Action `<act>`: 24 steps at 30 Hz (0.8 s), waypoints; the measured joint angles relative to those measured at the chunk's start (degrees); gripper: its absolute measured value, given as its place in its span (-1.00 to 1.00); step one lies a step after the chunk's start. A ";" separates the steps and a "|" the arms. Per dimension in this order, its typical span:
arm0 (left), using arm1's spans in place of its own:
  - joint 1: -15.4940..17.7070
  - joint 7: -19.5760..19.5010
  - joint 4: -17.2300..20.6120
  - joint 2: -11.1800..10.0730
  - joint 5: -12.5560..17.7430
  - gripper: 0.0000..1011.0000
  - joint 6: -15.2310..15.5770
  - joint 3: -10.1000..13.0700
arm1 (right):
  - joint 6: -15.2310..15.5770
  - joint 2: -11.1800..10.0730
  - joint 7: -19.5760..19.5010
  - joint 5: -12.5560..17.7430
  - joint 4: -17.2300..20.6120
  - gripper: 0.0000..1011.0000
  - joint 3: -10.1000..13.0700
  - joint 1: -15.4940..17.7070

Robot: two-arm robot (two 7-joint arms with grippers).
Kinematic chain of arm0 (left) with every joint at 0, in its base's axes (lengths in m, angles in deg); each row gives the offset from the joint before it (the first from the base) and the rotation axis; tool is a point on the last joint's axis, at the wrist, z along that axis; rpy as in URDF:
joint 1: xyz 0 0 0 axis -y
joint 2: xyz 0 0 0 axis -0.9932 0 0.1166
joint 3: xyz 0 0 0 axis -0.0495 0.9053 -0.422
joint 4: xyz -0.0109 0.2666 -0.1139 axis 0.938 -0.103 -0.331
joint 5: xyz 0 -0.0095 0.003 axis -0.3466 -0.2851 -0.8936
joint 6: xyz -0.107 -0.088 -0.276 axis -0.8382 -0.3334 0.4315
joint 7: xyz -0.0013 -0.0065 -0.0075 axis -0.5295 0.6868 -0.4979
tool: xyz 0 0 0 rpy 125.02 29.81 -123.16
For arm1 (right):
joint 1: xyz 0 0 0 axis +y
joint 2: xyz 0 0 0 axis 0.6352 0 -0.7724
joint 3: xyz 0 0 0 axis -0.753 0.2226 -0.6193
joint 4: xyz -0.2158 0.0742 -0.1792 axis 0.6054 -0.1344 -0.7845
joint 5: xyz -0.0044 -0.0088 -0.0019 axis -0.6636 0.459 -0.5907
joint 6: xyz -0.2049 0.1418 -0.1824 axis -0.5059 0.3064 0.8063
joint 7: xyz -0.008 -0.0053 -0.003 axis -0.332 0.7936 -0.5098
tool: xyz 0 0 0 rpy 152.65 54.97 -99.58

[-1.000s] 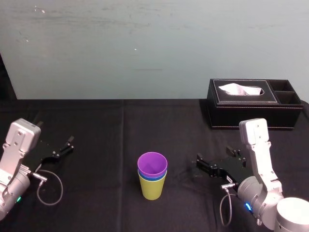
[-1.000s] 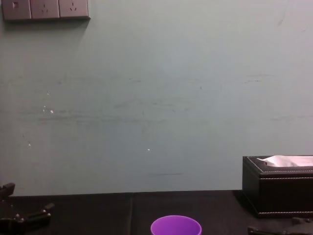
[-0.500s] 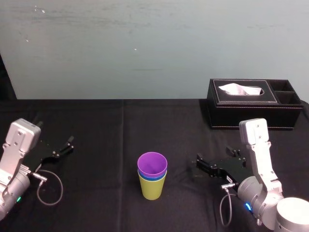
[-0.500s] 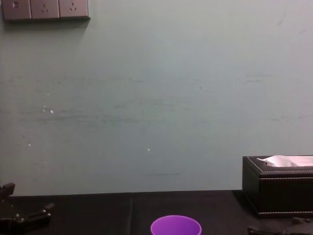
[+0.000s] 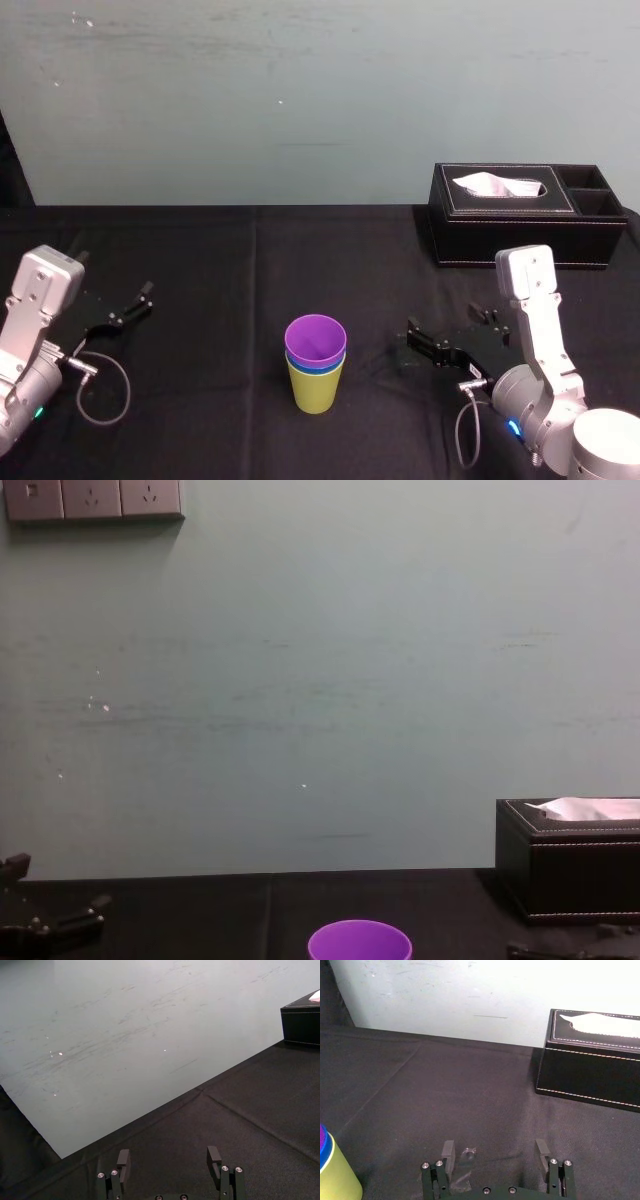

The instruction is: Stack the three plastic cups sequentially using one hand.

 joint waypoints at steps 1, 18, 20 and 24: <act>0.00 0.00 0.00 0.00 0.00 0.98 0.00 0.00 | 0.00 0.00 0.00 0.00 0.00 0.98 0.00 0.00; 0.00 0.00 0.00 0.00 0.00 0.98 0.00 0.00 | 0.00 0.00 0.00 0.00 0.00 0.98 0.00 0.00; 0.00 0.00 0.00 0.00 0.00 0.98 0.00 0.00 | 0.00 0.00 0.00 0.00 0.00 0.98 0.00 0.00; 0.00 0.00 0.00 0.00 0.00 0.98 0.00 0.00 | 0.00 0.00 0.00 0.00 0.00 0.98 0.00 0.00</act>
